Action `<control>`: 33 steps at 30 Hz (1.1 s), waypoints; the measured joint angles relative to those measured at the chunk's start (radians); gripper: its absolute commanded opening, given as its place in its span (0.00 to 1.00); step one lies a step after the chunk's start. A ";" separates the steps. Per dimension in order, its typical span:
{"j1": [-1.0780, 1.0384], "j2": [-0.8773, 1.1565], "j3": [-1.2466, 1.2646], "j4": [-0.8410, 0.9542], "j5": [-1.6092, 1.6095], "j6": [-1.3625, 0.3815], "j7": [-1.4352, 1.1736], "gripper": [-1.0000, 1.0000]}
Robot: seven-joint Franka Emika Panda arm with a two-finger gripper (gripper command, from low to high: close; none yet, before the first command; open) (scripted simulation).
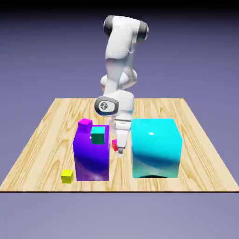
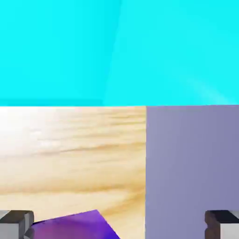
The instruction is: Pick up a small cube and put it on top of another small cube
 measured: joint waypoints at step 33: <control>-0.238 0.251 0.009 -0.247 -0.010 0.329 -0.541 0.00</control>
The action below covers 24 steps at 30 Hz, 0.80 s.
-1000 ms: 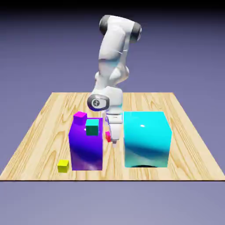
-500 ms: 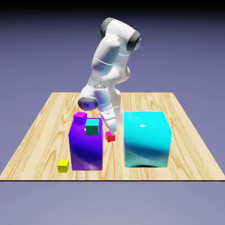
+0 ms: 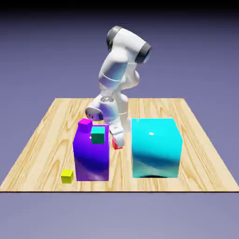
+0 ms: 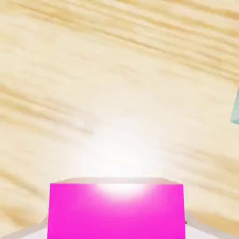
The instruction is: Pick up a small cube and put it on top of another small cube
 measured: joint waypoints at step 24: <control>-0.021 -0.273 0.248 0.238 0.245 -0.384 0.258 0.00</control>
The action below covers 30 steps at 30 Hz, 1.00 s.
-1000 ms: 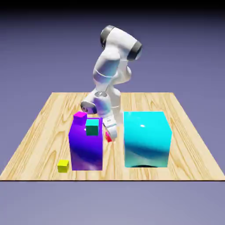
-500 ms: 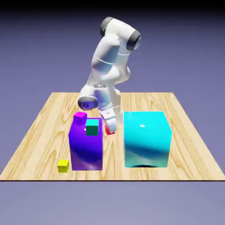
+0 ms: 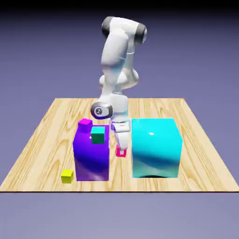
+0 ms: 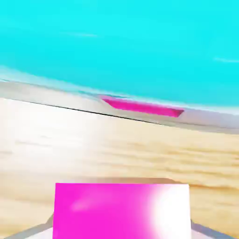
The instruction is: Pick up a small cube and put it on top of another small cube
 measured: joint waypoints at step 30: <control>-0.170 -0.410 0.222 0.363 1.180 -0.918 -0.696 0.00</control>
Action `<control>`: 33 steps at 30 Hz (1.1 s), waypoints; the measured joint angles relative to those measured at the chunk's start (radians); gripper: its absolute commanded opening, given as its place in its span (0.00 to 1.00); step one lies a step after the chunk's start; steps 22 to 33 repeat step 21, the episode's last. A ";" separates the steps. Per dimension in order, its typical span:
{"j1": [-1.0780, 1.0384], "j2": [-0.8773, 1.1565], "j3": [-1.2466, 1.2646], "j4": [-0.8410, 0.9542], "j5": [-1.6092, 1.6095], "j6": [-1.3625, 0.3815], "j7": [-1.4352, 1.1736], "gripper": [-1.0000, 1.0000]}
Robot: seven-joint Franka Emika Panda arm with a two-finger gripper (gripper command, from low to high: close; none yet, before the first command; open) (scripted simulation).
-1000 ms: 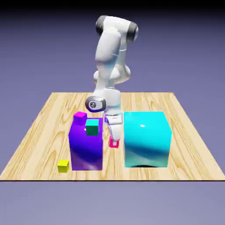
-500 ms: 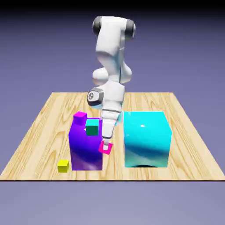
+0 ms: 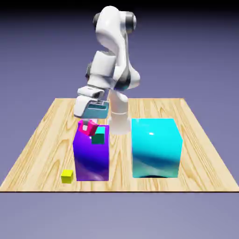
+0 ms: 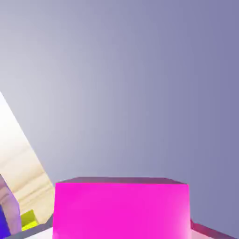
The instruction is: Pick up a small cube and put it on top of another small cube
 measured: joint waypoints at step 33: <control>0.059 -0.196 -0.094 -0.040 0.280 -0.328 -0.120 1.00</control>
